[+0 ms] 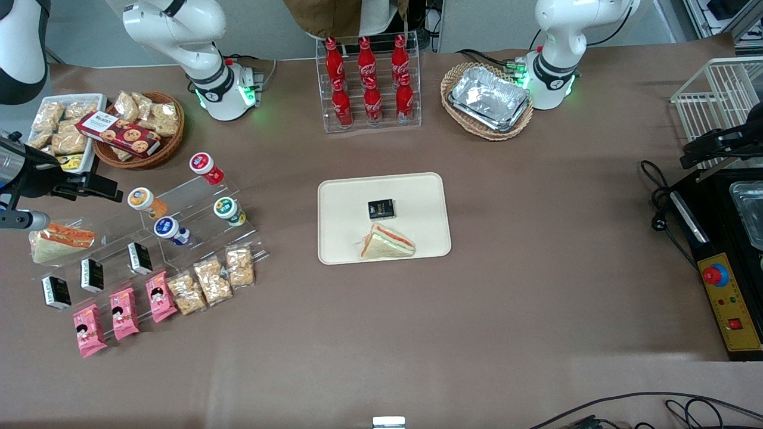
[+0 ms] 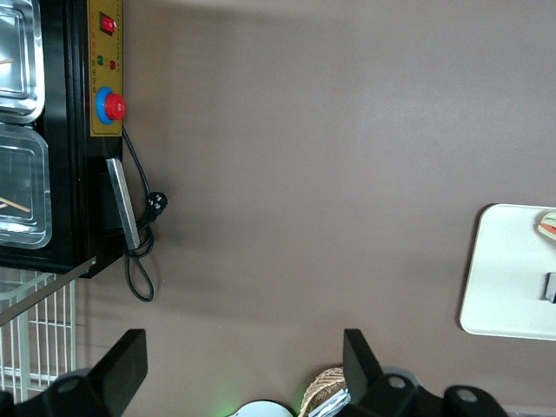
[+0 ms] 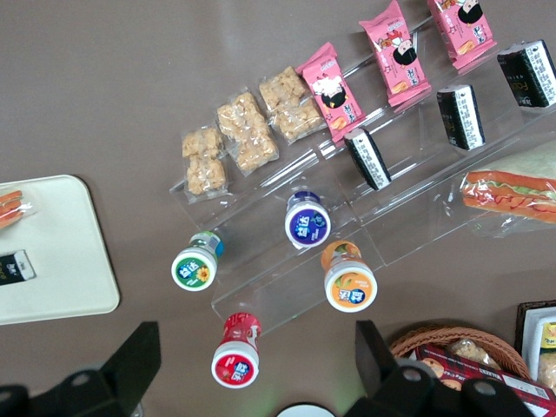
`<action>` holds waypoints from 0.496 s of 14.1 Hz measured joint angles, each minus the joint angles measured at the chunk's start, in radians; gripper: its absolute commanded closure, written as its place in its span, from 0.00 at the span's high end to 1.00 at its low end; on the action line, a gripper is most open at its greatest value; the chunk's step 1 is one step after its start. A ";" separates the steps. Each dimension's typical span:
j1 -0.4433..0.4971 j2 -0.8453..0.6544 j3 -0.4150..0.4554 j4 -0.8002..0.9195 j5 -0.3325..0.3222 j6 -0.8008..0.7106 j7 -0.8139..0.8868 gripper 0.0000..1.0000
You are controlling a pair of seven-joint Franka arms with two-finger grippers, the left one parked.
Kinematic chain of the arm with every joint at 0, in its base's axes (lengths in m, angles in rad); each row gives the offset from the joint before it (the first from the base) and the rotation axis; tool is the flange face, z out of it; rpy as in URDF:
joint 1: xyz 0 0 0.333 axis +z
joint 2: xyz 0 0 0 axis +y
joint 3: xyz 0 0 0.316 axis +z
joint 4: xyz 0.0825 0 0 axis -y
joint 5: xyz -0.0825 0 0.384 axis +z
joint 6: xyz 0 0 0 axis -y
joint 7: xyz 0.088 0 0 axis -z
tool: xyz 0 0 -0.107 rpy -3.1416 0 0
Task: Place green gum on tray
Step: 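Move the right gripper over the acrylic rack toward the green-labelled bottle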
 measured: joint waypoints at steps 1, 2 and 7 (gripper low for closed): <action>0.000 0.000 0.000 0.001 0.000 0.000 0.000 1.00; 0.000 0.000 -0.001 0.002 0.000 0.000 0.000 1.00; 0.000 0.000 -0.001 0.008 0.000 -0.005 0.000 1.00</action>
